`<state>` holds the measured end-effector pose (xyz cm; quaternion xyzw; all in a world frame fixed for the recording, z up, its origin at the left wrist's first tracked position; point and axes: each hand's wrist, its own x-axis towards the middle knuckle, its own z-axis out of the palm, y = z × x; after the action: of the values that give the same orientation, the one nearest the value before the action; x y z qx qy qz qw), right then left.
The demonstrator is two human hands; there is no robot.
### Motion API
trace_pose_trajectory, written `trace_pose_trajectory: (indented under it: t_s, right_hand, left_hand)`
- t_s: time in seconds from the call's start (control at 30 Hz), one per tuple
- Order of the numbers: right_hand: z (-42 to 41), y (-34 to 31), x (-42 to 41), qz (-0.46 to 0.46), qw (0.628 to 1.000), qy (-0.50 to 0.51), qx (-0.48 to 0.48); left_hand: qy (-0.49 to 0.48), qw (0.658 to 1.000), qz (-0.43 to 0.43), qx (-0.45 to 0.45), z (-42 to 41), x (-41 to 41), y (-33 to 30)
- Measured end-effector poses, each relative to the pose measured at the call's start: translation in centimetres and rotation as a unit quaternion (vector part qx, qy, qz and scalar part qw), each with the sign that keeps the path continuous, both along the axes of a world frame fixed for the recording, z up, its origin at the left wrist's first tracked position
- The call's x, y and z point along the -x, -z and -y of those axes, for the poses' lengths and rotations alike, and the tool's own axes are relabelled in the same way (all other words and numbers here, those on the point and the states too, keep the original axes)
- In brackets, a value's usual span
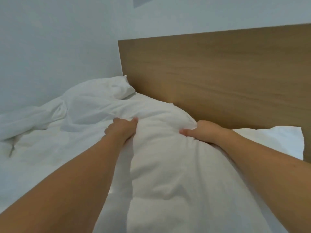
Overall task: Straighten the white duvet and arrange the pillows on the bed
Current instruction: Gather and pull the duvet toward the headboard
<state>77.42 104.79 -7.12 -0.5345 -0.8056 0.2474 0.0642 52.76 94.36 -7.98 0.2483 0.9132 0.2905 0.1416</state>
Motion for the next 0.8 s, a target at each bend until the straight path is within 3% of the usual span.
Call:
trace_pose_trajectory:
  t_s: [0.1,0.17,0.27,0.37,0.43,0.47,0.53,0.57,0.73,0.8]
  right_hand:
    - [-0.4,0.4,0.5,0.032,0.992,-0.032,-0.116]
    - [-0.9,-2.4,-0.2,0.018,0.975,0.005,-0.221]
    - [-1.8,-8.4,-2.2,-0.033,0.941,0.074,-0.328]
    - [-2.6,-9.6,-4.2,-0.023,0.927,0.13,-0.352]
    - [-2.8,-5.5,-4.8,0.04,0.946,0.129,-0.294]
    - [-2.6,-2.7,-5.0,0.071,0.965,0.11,-0.227]
    - [-2.1,3.0,-5.4,0.133,0.987,0.042,-0.082]
    - [-1.8,4.9,-5.5,0.149,0.988,0.011,-0.047]
    - [-1.5,4.1,-7.5,0.074,0.996,0.037,0.012]
    - [-1.2,2.4,-9.4,0.074,0.996,0.032,-0.03]
  left_hand:
    - [0.046,0.998,-0.042,0.021,-2.3,0.5,-0.4]
    - [0.011,0.993,-0.013,-0.114,-4.5,0.1,-4.4]
    - [-0.008,0.945,-0.02,-0.328,-8.3,-1.4,-10.9]
    - [0.032,0.919,-0.056,-0.388,-11.4,-2.9,-11.6]
    - [0.128,0.937,-0.08,-0.315,-12.7,-2.2,-5.6]
    - [0.189,0.953,-0.104,-0.214,-12.8,-1.8,-1.6]
    - [0.281,0.95,-0.128,-0.042,-12.2,-1.2,5.5]
    - [0.298,0.946,-0.13,-0.01,-12.1,-0.9,7.4]
    - [0.35,0.929,-0.116,0.039,-8.6,-3.8,4.3]
    - [0.358,0.92,-0.157,-0.007,-3.5,-7.5,2.9]
